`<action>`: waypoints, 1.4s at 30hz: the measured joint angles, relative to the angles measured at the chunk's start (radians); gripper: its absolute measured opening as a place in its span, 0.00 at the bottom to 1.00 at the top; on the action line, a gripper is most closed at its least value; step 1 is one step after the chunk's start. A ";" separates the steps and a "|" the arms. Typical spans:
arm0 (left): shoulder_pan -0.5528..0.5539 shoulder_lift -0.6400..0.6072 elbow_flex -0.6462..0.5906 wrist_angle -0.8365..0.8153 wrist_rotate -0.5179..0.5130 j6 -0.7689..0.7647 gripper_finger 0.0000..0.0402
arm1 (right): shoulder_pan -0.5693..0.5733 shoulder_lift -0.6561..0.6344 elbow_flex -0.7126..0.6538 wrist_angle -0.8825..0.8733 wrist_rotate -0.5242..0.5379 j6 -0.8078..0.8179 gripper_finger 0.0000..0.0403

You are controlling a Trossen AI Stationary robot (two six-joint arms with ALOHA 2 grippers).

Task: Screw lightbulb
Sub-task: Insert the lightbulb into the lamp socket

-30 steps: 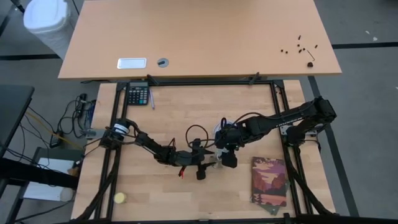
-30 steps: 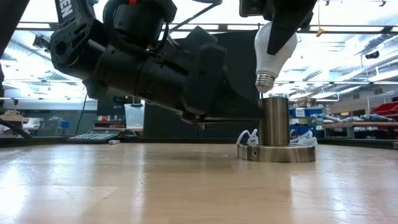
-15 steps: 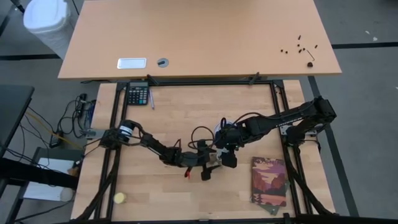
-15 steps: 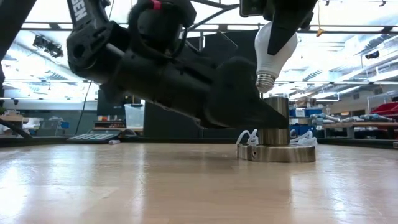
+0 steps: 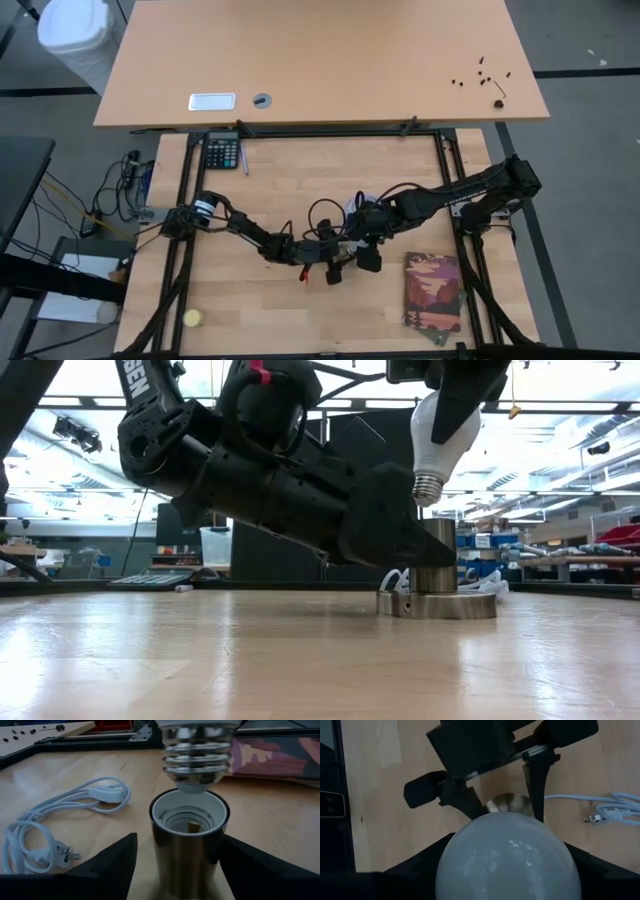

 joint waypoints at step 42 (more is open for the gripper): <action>0.000 0.000 -0.003 0.004 -0.001 0.037 0.51 | -0.058 0.131 0.004 0.046 -0.083 -0.011 0.69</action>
